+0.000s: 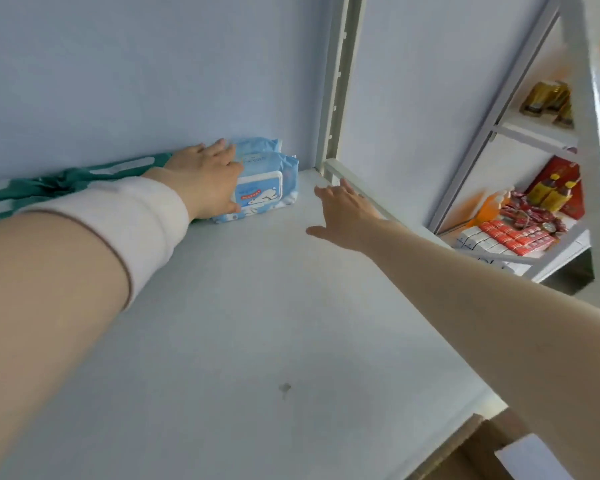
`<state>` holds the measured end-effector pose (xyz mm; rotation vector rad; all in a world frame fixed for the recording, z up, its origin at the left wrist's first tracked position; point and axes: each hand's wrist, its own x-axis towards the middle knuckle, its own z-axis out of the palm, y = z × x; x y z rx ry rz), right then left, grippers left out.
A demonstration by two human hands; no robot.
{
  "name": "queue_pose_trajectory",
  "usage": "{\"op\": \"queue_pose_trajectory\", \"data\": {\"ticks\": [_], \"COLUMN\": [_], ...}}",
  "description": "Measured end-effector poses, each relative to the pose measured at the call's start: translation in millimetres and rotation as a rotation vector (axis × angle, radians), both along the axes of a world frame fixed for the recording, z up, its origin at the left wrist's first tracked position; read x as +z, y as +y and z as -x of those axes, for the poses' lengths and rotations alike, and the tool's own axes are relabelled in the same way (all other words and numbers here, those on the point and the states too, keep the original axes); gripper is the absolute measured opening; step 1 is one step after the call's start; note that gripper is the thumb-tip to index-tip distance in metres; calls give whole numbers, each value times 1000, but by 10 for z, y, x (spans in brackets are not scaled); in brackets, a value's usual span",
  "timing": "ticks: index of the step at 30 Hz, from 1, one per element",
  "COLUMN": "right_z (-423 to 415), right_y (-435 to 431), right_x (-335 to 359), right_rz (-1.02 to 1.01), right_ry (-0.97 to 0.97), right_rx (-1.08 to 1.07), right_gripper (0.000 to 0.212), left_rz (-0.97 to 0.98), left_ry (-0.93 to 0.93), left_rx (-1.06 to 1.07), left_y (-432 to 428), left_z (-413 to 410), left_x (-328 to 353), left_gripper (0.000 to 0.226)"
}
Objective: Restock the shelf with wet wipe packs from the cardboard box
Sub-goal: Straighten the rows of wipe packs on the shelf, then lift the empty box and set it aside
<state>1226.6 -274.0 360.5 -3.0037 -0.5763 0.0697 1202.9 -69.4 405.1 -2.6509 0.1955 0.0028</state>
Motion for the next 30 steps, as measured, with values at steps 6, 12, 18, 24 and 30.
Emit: {"op": "queue_pose_trajectory", "data": {"ticks": [6,12,18,24,30], "right_z": [1043,1913,2573,3419,4196], "right_y": [-223,-752,-1496,-2580,-3710], "right_x": [261,521,753,679,317], "right_rz": [192,243,294,269,247], "right_ry": [49,99,174,239,425], "right_rx": [-89,-198,-281,-349,-533], "right_gripper": [68,67,68,63,63], "left_rz": [-50,-79,-48,-57,-106], "left_ry": [132,269,252,388,528], "left_rx": [-52,-100,-296,-414,-550], "left_y": [-338,-1064,-1984,-3057,-4184], "left_z": [768,1356,1882,2423,2893], "left_x": [123,356,537,397,-30], "left_gripper": [50,55,56,61,57]}}
